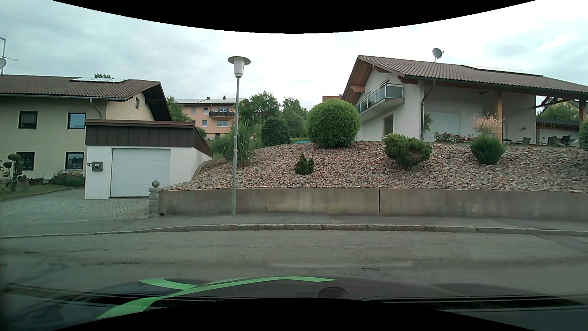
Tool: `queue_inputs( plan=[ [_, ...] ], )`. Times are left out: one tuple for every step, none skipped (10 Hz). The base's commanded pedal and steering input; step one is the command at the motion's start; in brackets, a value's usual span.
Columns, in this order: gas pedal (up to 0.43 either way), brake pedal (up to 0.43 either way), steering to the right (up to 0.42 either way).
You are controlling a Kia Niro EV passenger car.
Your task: Follow the waypoints while adhering to traffic rules and regulations
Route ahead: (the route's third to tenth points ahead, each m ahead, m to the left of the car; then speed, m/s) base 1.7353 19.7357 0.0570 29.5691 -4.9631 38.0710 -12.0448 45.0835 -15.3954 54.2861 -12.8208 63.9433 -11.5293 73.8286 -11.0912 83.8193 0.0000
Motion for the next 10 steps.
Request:
queue_inputs(
  plan=[
    [0.000, 0.354, 0.326],
    [0.000, 0.348, 0.326],
    [0.000, 0.348, 0.325],
    [0.000, 0.354, 0.326],
    [0.000, 0.348, 0.325],
    [0.000, 0.348, 0.325],
    [0.000, 0.348, 0.326],
    [0.000, 0.348, 0.325],
    [0.000, 0.354, 0.325],
    [0.000, 0.348, 0.325]
  ],
)
